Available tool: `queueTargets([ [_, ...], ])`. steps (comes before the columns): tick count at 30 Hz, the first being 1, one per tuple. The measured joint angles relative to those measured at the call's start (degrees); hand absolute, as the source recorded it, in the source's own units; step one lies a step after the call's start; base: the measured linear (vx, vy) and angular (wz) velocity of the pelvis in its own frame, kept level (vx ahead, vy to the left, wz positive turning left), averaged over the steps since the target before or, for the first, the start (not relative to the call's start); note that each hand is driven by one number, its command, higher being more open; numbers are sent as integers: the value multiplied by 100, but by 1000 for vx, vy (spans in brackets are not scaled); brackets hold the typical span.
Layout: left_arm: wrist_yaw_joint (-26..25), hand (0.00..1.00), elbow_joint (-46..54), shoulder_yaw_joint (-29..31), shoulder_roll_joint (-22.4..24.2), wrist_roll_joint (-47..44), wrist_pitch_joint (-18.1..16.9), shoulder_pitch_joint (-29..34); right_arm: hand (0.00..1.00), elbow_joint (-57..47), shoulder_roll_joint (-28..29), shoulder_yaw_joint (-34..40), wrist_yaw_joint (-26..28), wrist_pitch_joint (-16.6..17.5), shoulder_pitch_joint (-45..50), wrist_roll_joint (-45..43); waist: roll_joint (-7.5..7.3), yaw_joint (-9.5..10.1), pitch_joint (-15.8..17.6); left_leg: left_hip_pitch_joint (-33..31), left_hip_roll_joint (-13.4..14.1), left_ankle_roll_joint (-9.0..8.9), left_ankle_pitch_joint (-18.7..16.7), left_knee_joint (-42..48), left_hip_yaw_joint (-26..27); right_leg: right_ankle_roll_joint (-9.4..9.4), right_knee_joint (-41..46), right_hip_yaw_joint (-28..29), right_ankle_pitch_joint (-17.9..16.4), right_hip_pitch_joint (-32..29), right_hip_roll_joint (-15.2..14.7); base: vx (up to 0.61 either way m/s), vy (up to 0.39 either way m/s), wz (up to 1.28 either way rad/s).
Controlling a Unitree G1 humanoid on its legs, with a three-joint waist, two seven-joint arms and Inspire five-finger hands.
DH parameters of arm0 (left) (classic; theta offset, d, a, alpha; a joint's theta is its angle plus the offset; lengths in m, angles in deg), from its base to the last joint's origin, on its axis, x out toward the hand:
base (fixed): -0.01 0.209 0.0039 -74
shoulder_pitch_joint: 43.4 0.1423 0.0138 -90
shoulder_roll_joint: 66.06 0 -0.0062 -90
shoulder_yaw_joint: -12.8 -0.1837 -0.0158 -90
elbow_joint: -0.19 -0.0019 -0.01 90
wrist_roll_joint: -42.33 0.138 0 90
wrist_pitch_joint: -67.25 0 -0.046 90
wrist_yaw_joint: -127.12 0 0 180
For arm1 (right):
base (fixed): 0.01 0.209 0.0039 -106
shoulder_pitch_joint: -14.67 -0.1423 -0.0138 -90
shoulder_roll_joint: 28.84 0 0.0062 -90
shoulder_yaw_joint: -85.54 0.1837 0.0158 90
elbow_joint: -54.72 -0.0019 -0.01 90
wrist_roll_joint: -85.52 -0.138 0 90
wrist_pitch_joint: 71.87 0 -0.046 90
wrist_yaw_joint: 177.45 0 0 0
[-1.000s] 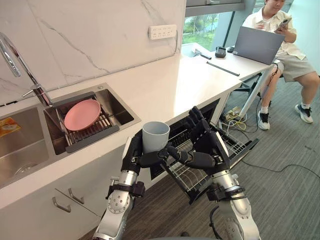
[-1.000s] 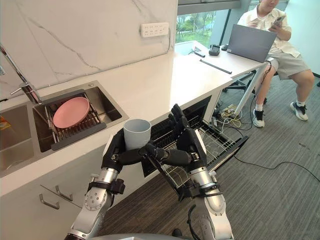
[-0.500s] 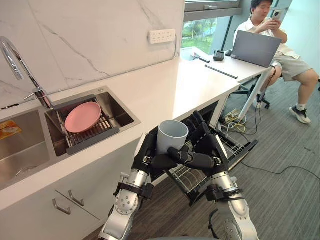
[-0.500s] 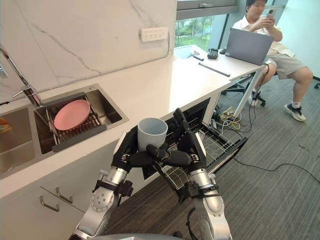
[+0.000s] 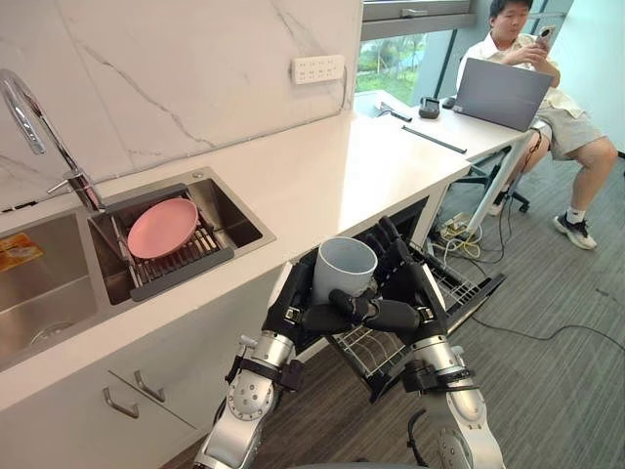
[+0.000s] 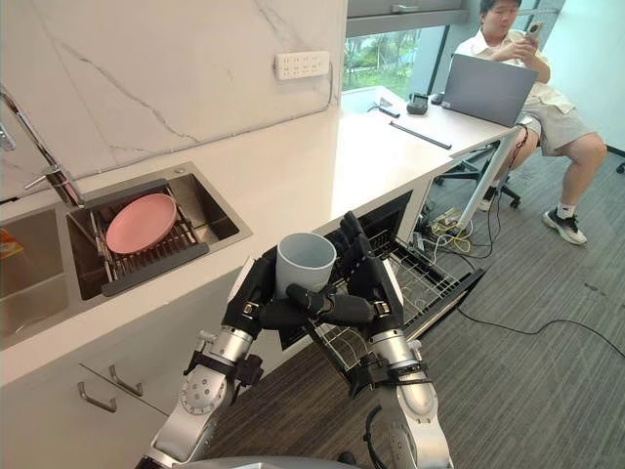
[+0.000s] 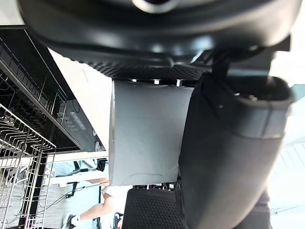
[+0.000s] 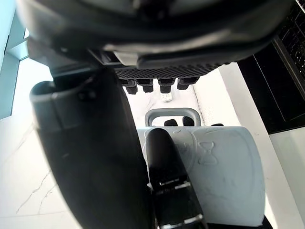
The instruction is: Walk over to the sink, pick up the cup, carry it to the dishwasher, place the cup inside the dishwasher, then close the dishwasher door
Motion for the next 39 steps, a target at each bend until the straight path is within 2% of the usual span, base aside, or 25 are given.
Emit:
queueTargets([
  [1,0,0,0,-7,0,0,0,0,100,0,0,-1,0,0,0,-1,0,0,-4,0,0,0,0,0,-1,0,0,-1,0,0,0,0,0,0],
  [2,0,0,0,-25,-3,-1,0,0,0,0,-1,0,0,0,0,-4,0,0,-12,-1,0,0,0,0,-3,0,0,-4,0,0,-1,0,0,0],
  [15,-16,0,-1,-345,-23,-15,-1,-2,0,32,-95,12,-67,19,-78,-95,-43,2,-52,-33,0,1,1,12,-54,2,0,-49,0,1,-7,0,0,0],
  [39,-235,0,99,-324,-22,7,-4,-2,0,31,-68,45,-4,20,-162,-103,-52,6,-67,-60,21,0,1,31,-90,2,0,-84,0,2,-6,0,0,0],
])
